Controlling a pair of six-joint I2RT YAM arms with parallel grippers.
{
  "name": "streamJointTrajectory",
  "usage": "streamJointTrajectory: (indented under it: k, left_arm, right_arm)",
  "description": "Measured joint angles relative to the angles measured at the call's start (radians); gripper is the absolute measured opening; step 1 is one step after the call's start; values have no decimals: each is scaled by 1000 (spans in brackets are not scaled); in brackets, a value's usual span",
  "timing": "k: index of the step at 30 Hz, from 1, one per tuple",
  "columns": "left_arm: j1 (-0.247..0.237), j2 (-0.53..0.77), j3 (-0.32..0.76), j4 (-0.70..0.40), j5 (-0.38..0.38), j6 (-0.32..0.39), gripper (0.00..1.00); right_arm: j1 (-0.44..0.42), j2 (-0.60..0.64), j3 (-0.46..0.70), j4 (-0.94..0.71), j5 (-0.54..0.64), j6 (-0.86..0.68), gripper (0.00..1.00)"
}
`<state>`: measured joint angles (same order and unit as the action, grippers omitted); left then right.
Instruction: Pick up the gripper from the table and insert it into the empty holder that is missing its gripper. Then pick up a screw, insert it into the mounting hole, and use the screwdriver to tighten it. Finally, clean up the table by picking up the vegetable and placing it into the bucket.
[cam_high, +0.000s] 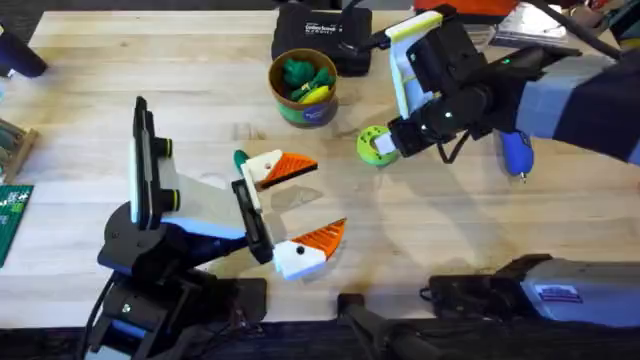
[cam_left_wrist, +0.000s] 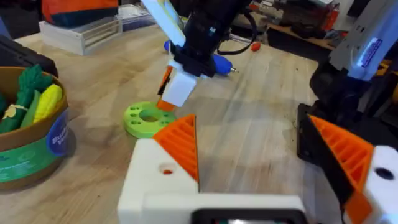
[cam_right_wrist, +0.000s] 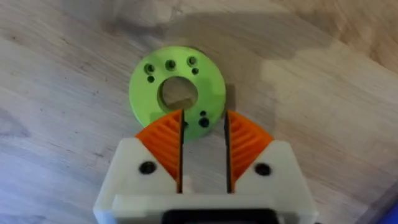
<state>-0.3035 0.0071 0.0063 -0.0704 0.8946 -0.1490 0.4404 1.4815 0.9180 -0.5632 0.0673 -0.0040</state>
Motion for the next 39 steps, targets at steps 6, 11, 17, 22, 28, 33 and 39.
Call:
streamJointTrajectory:
  k: [6,11,17,22,28,33,39]
  left_arm:
    - [0,0,0,0,0,0,985]
    - [0,0,0,0,0,0,985]
    - [0,0,0,0,0,0,985]
    - [0,0,0,0,0,0,985]
    - [0,0,0,0,0,1,985]
    - [0,0,0,0,0,2,985]
    - [0,0,0,0,0,2,985]
  right_arm:
    - [0,0,0,11,-6,0,323]
    - [0,27,0,10,-9,0,280]
    - [0,43,3,12,-7,0,47]
    - [0,44,3,13,-5,4,11]
    - [0,43,6,9,-5,4,8]
    - [0,39,37,-24,-6,4,8]
    - [0,23,104,-87,-9,4,8]
